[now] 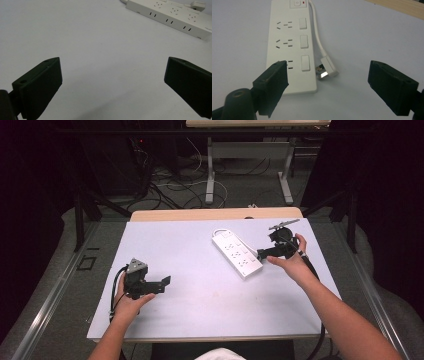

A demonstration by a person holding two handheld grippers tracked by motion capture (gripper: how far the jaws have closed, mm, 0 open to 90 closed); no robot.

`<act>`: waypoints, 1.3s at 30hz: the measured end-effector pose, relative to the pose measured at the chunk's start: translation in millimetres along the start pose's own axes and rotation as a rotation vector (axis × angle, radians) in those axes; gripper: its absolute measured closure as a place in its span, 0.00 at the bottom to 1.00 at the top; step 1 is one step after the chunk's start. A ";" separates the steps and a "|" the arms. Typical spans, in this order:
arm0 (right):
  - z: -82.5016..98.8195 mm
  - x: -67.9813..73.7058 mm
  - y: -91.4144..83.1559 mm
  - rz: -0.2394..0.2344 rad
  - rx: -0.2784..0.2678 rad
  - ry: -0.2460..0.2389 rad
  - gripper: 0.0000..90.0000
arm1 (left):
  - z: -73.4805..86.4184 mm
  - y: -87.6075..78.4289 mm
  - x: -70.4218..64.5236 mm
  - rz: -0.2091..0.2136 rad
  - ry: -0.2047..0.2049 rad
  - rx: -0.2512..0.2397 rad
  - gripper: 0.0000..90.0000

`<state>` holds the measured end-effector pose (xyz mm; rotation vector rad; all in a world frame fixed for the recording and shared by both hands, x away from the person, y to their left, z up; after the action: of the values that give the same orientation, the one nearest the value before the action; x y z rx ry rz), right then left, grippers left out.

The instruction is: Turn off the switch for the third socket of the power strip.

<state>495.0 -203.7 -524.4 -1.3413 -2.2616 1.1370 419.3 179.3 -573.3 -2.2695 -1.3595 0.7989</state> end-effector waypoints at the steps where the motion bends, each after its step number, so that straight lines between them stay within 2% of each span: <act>1: 0.0 0.1 0.9 -0.001 0.003 -0.001 0.20 | 0.2 0.2 -0.7 0.002 -0.008 0.000 0.01; 7: -1.0 1.0 6.8 -0.007 0.011 -0.008 0.30 | 0.1 0.7 0.0 -0.004 -0.012 -0.006 0.01; 14: -2.5 0.0 11.2 0.012 0.018 -0.009 0.43 | 0.5 1.2 0.4 -0.007 -0.009 -0.004 0.02; 24: -1.5 1.6 21.8 -0.005 0.037 -0.013 0.50 | 0.7 1.7 0.9 -0.008 -0.011 -0.004 0.02; 26: -1.0 4.6 24.3 -0.020 0.048 0.001 0.50 | 0.8 2.0 1.0 -0.009 -0.010 -0.003 0.02; 32: 0.9 5.5 31.6 -0.018 0.069 0.009 0.51 | 0.7 2.3 1.8 -0.010 -0.007 -0.004 0.02; 39: 2.8 4.0 37.2 -0.028 0.079 0.019 0.61 | 1.1 2.1 2.2 -0.011 -0.012 -0.002 0.02</act>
<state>514.3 -192.0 -554.4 -1.2811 -2.1912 1.1864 420.8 180.3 -575.9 -2.2603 -1.3774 0.8099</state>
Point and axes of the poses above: each handheld gripper's, and its own axes: y roughly forward along the jaws, z roughly out of its underside, x roughly to its left, the point moved 9 cm from there along y, roughly forward along the jaws, and after that the axes turned 11 degrees about -y, right-handed, at the moved point
